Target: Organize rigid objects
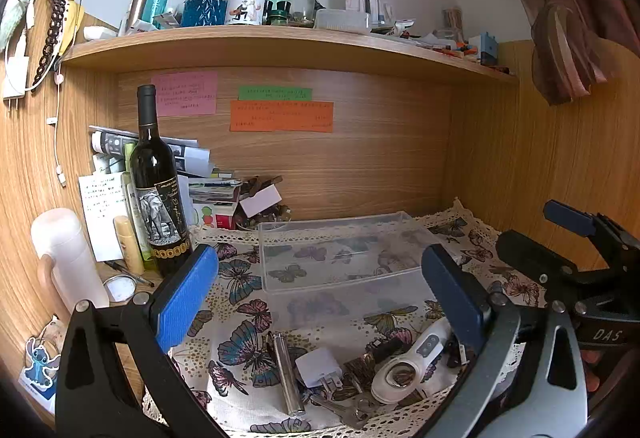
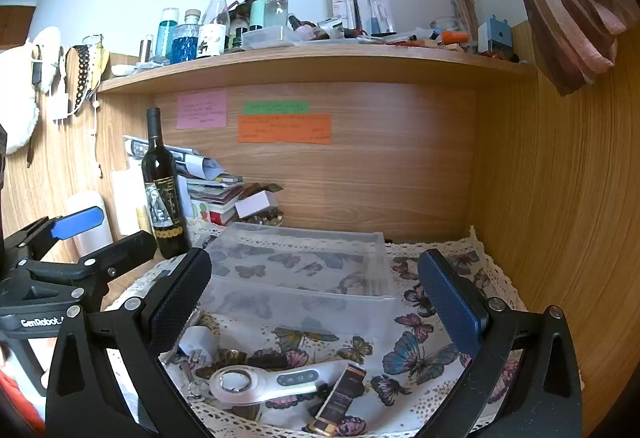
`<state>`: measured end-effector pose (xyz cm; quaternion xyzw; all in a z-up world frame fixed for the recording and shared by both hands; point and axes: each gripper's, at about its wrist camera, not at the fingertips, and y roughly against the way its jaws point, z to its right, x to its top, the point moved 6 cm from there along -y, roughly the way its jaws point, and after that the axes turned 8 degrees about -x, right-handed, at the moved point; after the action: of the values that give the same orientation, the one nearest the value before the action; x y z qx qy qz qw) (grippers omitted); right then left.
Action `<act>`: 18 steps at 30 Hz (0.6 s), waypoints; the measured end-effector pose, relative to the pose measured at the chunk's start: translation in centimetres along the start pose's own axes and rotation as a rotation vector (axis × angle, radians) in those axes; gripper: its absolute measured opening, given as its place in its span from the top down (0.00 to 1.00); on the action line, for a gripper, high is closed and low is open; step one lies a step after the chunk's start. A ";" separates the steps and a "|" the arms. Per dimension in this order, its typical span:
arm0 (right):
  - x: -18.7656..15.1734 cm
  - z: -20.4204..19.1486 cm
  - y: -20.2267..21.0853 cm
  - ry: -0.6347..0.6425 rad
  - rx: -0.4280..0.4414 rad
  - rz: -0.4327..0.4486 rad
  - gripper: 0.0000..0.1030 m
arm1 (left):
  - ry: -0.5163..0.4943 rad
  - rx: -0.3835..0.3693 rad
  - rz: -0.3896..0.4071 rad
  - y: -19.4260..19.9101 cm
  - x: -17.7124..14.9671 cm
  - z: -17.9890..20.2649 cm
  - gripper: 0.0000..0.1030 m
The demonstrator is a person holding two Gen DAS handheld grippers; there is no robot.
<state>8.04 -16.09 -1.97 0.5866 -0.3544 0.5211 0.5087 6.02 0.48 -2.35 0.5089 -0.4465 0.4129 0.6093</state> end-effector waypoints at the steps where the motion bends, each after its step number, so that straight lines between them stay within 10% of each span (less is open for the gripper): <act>1: 0.0 -0.1 0.0 0.003 0.001 0.002 0.00 | 0.000 0.001 0.000 0.0 0.1 0.0 0.00; 18: -0.1 -0.1 0.1 -0.002 0.003 0.003 0.00 | -0.004 -0.001 0.000 -0.1 0.1 0.1 0.00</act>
<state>7.88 -15.98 -2.04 0.5875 -0.3550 0.5218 0.5065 6.09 0.36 -2.25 0.5097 -0.4478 0.4115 0.6085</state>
